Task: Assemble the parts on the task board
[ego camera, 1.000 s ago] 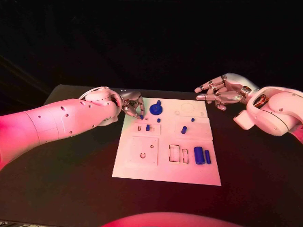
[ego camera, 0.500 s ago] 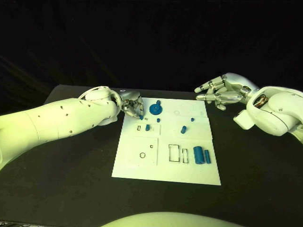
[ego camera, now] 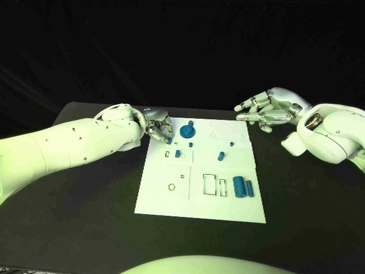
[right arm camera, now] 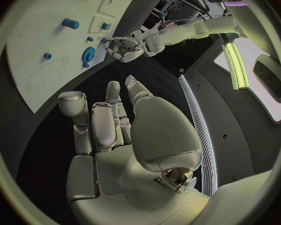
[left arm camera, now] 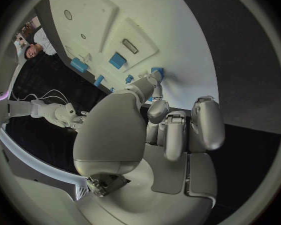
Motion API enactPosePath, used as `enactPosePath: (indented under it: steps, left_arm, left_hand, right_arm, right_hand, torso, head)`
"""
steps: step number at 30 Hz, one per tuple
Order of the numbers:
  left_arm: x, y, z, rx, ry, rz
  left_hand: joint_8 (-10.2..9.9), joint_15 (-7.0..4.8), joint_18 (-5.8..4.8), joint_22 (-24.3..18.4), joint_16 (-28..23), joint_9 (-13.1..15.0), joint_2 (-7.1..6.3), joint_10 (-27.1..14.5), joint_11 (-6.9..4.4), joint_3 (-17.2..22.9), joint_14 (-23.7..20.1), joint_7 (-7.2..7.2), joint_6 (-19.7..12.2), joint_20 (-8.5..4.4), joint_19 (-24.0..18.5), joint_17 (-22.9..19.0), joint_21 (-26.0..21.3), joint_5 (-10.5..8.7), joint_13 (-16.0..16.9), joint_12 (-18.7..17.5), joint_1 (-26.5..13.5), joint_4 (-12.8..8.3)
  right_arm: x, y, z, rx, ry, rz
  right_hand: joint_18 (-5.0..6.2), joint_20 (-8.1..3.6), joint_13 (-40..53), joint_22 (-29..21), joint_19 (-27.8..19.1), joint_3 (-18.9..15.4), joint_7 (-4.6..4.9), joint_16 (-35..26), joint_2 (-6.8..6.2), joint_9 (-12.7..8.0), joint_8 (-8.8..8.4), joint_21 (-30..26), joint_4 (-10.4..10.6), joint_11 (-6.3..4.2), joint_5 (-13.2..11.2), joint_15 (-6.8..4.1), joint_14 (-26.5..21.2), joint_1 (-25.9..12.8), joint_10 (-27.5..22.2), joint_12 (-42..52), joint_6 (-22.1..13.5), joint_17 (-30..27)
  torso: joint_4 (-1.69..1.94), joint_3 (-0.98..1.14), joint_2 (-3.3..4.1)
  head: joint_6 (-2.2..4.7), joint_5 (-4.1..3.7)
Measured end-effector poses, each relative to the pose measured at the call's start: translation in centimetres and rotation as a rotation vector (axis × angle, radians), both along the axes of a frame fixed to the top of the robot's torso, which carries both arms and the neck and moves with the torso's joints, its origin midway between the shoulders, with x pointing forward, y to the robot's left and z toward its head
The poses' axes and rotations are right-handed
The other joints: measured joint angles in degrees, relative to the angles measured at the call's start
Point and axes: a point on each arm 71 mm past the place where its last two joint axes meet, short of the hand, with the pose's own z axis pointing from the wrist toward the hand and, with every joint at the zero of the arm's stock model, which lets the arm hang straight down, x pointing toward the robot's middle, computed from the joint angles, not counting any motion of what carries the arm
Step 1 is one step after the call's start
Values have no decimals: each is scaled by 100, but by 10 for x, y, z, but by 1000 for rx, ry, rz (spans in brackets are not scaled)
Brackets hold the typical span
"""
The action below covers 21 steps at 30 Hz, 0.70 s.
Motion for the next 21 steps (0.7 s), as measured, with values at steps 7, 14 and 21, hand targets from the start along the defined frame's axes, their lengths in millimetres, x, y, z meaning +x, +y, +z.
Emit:
enactPosePath:
  steps: [7,14,21]
  left_arm:
    - [0,0,0,2,4,2]
    - [0,0,1,1,3,0]
    - [-1,-1,1,-3,2,-4]
  left_hand:
    - [-31,21,1,0,0,-1,0,0,0,15,21,20,-20,0,0,0,0,0,5,0,0,-16]
    - [131,21,1,0,0,57,-1,43,-42,31,21,-22,274,0,0,-1,0,-2,120,70,0,-66]
    - [264,21,0,-1,0,176,-11,225,-66,70,21,-54,422,0,0,-1,20,-6,336,236,-9,-107]
  right_arm:
    - [0,0,0,0,0,0]
    - [0,0,0,0,0,0]
    - [0,0,0,0,0,0]
  right_hand:
    - [0,0,0,0,0,0,0,0,0,0,0,0,0,0,0,0,0,0,0,0,0,0]
    - [0,0,0,0,0,0,0,0,0,0,0,0,0,0,0,0,0,0,0,0,0,1]
    - [0,0,-6,-6,0,0,0,-35,0,0,0,0,0,0,0,0,0,0,0,0,0,-10]
  torso:
    - [2,-2,0]
    - [2,-1,-2]
    - [2,-1,-3]
  head:
    - [-14,-6]
    - [-17,-7]
    - [-20,-3]
